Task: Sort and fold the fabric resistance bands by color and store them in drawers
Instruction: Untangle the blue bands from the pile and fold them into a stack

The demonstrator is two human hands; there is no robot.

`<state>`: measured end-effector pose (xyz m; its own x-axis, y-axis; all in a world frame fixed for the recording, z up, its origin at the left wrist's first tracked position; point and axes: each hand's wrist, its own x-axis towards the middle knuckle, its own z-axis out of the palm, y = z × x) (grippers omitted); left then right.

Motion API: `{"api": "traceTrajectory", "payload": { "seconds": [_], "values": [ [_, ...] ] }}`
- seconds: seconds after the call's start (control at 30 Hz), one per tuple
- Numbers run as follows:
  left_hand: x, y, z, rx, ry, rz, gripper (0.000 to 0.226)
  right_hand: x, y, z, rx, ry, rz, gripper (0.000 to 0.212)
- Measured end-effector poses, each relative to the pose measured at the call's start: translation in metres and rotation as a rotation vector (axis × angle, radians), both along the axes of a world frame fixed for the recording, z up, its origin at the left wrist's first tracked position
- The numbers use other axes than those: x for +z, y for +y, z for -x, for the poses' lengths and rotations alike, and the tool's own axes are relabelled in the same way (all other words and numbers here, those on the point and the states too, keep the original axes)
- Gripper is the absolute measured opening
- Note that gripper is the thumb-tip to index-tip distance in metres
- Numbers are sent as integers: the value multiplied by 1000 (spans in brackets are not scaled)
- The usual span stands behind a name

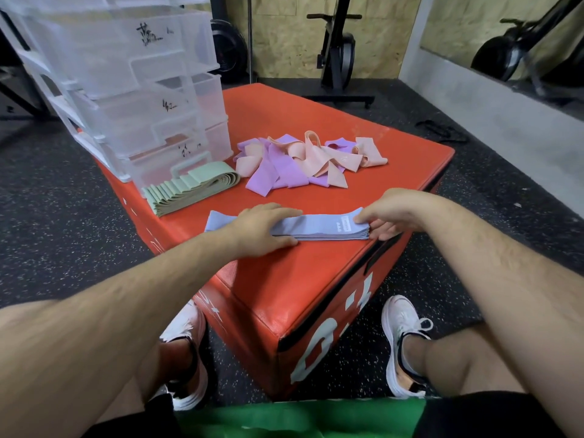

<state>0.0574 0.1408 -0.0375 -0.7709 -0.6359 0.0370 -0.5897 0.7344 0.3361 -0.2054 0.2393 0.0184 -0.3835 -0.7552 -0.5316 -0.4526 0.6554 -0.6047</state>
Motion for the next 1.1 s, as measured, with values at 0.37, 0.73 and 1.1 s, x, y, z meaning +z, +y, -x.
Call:
{"api": "traceTrajectory", "payload": {
  "seconds": [0.37, 0.73, 1.1],
  "values": [
    [-4, -4, 5, 13, 38, 9, 50, -3, -3, 0, -137, -199, -15, 21],
    [-2, 10, 36, -59, 37, 25, 51, 32, 16, 34, -387, -291, 212, 29],
    [17, -15, -37, 132, 67, -96, 70, 57, -24, -37, -111, -310, 324, 58]
  ]
}}
